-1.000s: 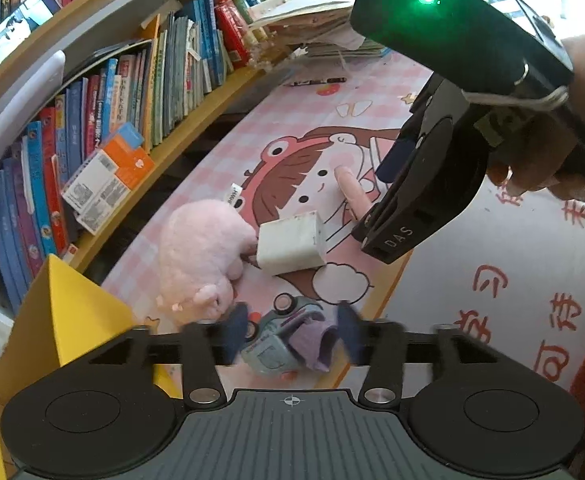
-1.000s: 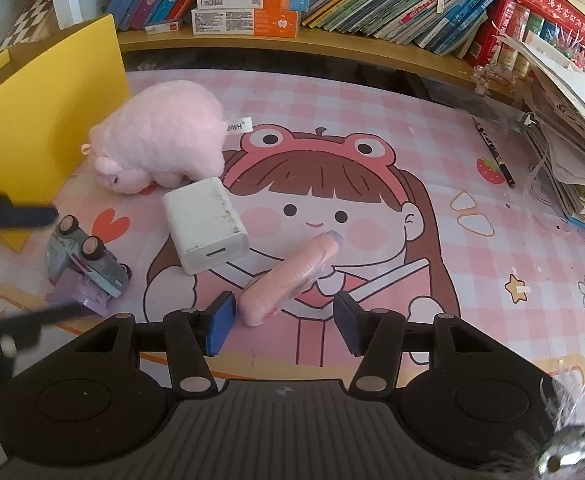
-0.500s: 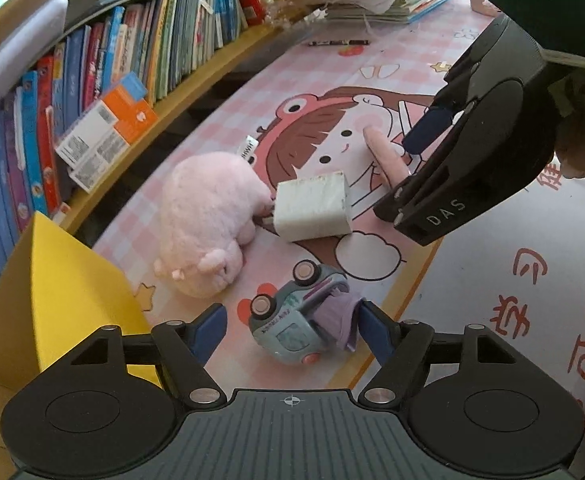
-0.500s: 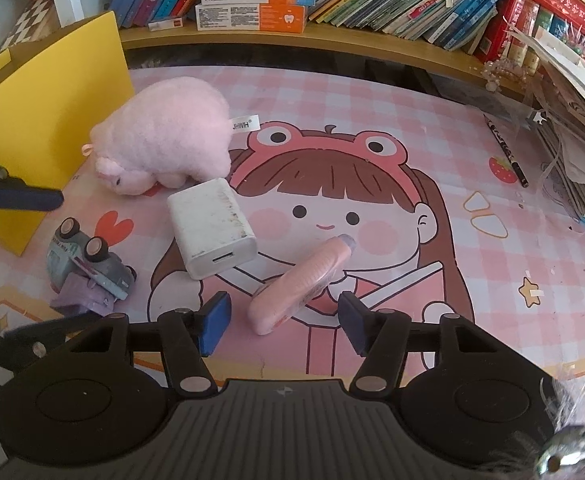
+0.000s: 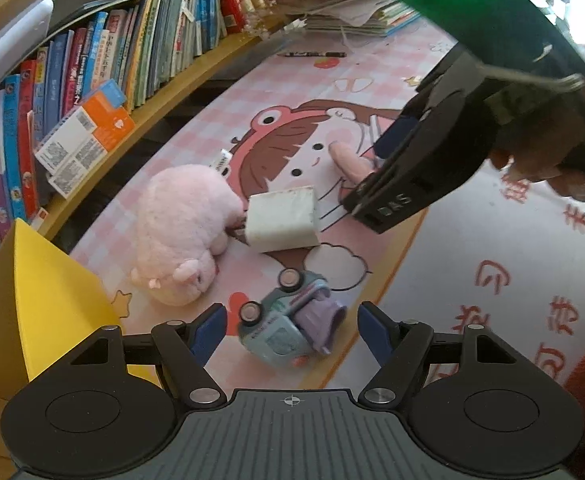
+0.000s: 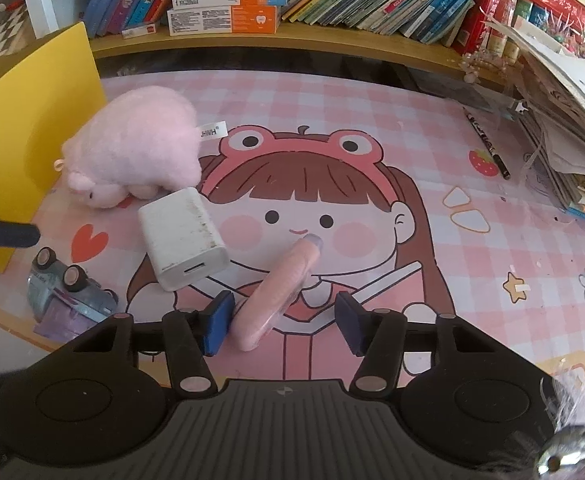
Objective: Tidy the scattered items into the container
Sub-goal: 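Lift the grey toy car with left tool while right tool closes on the pink tube, then carry the toy car with left tool while right tool carries the pink tube into the yellow box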
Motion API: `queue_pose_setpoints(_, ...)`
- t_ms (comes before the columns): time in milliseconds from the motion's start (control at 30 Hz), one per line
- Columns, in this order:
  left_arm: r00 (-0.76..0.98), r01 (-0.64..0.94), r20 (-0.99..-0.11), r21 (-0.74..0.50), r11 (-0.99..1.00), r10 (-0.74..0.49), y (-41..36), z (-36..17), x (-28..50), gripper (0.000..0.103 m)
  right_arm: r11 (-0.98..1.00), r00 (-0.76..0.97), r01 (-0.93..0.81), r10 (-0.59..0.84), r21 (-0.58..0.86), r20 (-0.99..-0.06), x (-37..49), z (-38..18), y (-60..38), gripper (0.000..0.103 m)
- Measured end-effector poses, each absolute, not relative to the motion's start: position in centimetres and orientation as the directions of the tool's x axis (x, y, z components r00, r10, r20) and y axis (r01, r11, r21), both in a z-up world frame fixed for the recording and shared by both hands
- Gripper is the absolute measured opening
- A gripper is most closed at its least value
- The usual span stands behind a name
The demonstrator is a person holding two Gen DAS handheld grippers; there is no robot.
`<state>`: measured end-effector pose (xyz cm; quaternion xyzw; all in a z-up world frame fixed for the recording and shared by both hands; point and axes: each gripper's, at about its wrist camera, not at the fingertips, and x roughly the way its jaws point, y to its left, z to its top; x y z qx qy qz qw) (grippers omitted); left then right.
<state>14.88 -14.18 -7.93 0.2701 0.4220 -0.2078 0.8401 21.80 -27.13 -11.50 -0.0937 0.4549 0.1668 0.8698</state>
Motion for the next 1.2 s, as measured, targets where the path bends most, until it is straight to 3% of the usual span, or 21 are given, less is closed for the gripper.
queue_pose_setpoints(167, 0.557, 0.582, -0.821, 0.278, 0.764, -0.126, -14.2, -8.4, 15.8, 0.074, 0.926, 0.528, -0.378, 0.208, -0.009, -0.823, 21.9, -11.4, -26.8, 0.048)
queue_pose_setpoints(267, 0.548, 0.58, -0.826, 0.266, 0.77, -0.127, -14.0, -8.8, 16.0, 0.066, 0.926, 0.526, -0.377, 0.21, -0.005, -0.824, 22.0, -11.4, -26.8, 0.046)
queue_pose_setpoints(433, 0.547, 0.58, -0.826, 0.258, 0.772, -0.135, -13.8, -8.9, 16.0, 0.064, 0.926, 0.522, -0.377, 0.215, 0.004, -0.825, 22.1, -11.5, -26.8, 0.044)
queue_pose_setpoints(700, 0.553, 0.559, -0.82, 0.235, 0.795, -0.147, -13.3, -8.3, 15.7, 0.062, 0.923, 0.517, -0.383, 0.231, 0.019, -0.824, 21.8, -11.2, -26.9, 0.019)
queue_pose_setpoints(1200, 0.627, 0.535, -0.76, 0.264, 0.802, -0.169, -13.6, -4.7, 12.8, 0.062, 0.924, 0.546, -0.374, 0.286, 0.077, -0.788, 19.2, -8.9, -28.4, 0.018)
